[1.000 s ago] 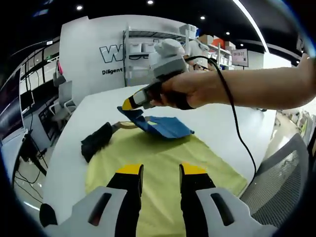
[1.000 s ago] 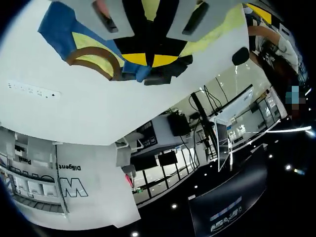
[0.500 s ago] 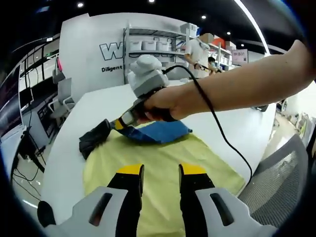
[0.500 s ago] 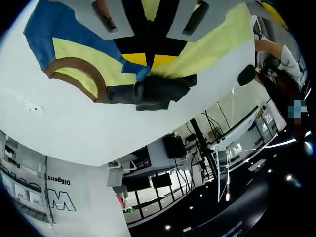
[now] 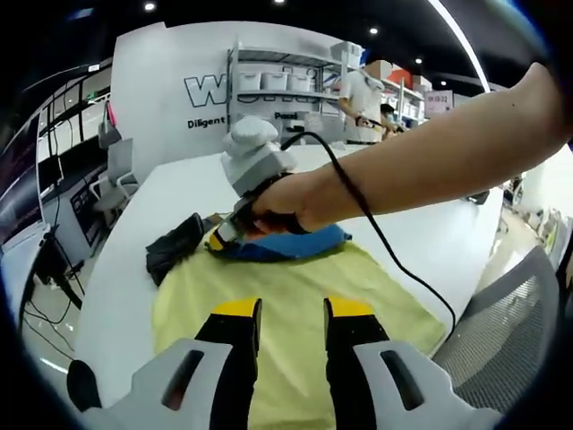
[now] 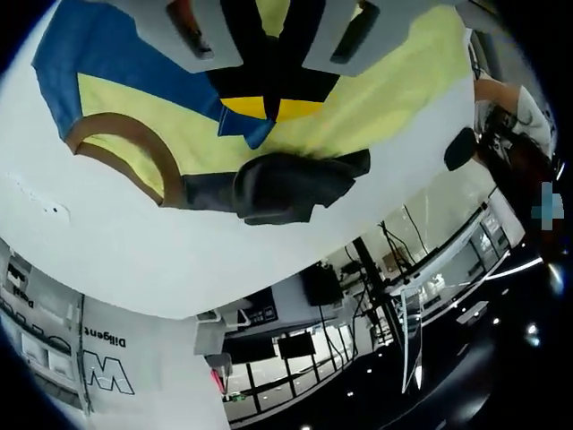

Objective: Fold the garment on the visible template until the final outline fits inside the template.

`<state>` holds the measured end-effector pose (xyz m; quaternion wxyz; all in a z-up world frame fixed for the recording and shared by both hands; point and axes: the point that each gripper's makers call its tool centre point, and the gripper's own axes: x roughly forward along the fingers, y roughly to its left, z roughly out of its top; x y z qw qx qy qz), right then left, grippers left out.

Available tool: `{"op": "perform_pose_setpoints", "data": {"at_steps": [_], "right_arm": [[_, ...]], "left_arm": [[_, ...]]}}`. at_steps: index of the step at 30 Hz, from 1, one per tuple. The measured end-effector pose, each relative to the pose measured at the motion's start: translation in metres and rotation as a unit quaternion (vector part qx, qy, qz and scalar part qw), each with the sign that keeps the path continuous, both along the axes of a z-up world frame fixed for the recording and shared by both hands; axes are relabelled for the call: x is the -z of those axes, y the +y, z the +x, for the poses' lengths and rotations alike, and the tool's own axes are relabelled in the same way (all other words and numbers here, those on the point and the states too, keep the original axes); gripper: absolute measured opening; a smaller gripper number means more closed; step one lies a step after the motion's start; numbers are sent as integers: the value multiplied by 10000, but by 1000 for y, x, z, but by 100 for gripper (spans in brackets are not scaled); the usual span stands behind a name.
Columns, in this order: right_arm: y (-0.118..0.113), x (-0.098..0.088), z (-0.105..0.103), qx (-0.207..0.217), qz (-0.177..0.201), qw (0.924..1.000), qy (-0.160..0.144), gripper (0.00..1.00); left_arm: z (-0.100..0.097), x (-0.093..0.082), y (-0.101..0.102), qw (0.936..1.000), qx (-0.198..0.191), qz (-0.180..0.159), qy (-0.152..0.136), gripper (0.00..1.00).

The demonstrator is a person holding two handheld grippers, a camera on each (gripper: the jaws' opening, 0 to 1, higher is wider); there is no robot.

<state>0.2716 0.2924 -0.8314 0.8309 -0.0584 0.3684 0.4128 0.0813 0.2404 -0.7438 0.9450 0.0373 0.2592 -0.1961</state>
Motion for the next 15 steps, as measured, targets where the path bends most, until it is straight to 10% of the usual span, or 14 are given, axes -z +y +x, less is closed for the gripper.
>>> {"op": "perform_pose_setpoints", "data": {"at_steps": [15], "right_arm": [[4,17,-5,-11,-216,9997,116,0]], "left_arm": [[-1,2,3,10000,-7,21,42,23]]}}
